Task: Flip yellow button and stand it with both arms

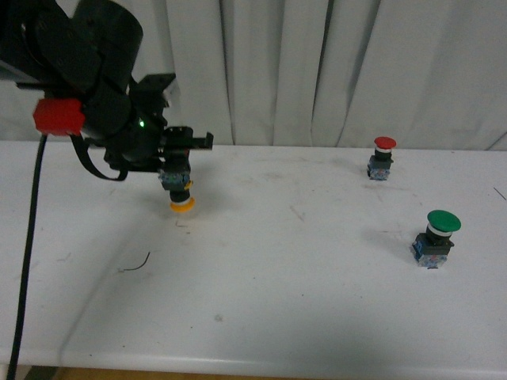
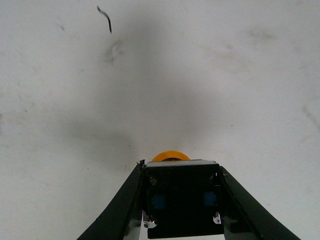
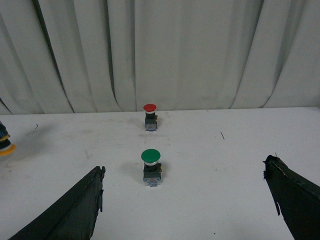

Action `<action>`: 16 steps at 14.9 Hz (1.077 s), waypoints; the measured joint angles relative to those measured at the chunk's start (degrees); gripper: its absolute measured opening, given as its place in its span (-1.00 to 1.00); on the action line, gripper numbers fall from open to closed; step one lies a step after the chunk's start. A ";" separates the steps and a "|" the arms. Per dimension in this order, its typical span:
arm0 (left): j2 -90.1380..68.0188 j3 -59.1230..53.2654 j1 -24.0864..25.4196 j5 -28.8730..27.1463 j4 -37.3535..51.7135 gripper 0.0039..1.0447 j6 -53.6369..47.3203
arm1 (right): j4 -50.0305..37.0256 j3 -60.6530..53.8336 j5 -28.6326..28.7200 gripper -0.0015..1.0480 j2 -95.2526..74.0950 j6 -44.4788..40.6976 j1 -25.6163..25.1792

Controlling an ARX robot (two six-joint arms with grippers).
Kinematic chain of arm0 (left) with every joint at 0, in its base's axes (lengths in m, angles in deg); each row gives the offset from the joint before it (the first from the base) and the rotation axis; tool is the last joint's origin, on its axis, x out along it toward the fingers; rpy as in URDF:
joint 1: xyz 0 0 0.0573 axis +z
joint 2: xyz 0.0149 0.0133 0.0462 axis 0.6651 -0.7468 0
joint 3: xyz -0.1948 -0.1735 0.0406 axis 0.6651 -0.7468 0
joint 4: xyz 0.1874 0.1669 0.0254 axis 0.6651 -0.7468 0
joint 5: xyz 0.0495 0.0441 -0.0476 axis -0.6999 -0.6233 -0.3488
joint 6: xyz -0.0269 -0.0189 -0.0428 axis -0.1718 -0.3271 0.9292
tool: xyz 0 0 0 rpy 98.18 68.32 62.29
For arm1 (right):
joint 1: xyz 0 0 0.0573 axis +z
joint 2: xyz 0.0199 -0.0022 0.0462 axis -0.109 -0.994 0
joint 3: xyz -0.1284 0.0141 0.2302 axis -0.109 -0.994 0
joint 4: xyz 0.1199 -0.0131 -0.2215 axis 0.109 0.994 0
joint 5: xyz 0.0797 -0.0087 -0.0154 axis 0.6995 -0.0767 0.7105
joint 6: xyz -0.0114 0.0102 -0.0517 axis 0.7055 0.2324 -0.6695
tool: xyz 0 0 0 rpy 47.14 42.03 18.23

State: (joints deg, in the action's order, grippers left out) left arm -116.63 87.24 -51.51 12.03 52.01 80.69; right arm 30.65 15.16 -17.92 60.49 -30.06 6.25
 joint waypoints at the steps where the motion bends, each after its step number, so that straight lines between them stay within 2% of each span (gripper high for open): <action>1: 4.81 -2.54 -0.39 0.61 1.88 -0.31 -0.04 | 0.02 0.00 0.02 0.87 0.00 0.00 0.00; 9: 35.19 -26.71 -7.43 4.70 12.70 -0.32 1.22 | 0.00 0.00 0.02 0.87 0.00 0.00 0.00; 15: 47.58 -44.06 -8.28 5.25 20.20 -0.32 9.16 | 0.00 0.00 0.02 0.87 0.00 0.00 0.00; 16: 48.28 -46.36 -8.37 6.82 21.51 -0.32 10.73 | 0.02 0.00 0.02 0.87 0.00 0.00 0.00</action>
State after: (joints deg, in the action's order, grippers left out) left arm -68.35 40.88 -59.88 18.85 73.52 91.42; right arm 30.68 15.16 -17.90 60.49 -30.06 6.25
